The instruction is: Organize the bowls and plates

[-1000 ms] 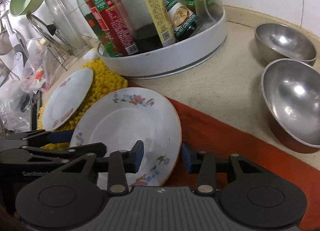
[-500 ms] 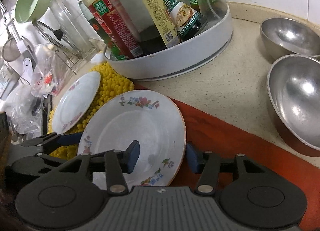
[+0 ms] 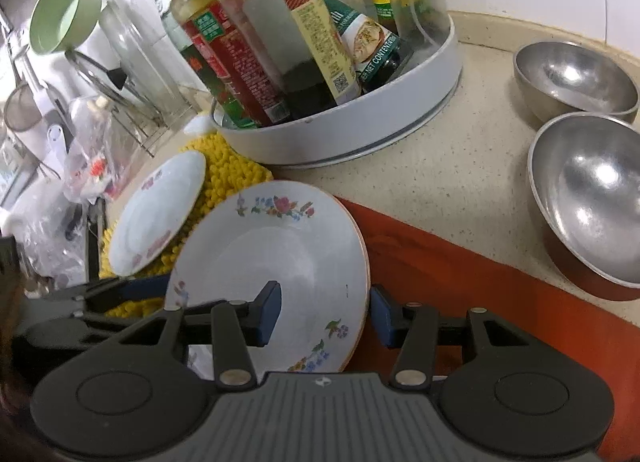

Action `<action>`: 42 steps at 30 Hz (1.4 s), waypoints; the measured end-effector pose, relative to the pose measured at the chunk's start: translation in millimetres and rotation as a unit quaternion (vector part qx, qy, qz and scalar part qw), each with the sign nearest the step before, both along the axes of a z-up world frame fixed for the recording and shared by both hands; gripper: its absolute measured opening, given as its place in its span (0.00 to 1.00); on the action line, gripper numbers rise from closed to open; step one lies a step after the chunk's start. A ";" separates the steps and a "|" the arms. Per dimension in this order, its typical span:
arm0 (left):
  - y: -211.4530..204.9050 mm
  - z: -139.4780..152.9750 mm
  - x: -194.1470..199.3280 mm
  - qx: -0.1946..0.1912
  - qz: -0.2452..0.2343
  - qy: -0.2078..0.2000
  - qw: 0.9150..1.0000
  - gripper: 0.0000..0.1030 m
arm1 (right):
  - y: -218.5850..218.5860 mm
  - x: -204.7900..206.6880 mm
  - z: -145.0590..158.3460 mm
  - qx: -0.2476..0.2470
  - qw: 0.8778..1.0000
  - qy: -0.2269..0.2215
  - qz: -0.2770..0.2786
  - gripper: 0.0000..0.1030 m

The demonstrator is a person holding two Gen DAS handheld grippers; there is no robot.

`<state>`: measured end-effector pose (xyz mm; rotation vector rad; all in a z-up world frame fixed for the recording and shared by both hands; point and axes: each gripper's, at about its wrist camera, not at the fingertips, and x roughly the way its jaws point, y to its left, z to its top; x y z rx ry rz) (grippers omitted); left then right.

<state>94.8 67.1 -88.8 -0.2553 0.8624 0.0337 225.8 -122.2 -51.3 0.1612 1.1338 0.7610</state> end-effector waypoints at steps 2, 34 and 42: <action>0.6 -1.4 -0.9 0.000 -0.001 -0.004 1.000 0.88 | 2.4 2.0 -6.6 -0.008 1.000 0.009 -0.003 0.42; -23.9 48.9 2.9 0.011 -0.021 -0.067 0.997 0.94 | -23.6 -20.0 41.2 0.039 0.996 -0.035 -0.076 0.49; -46.6 57.5 4.8 0.010 -0.080 -0.077 0.994 0.95 | -51.5 -39.5 59.1 0.033 0.991 -0.043 -0.124 0.49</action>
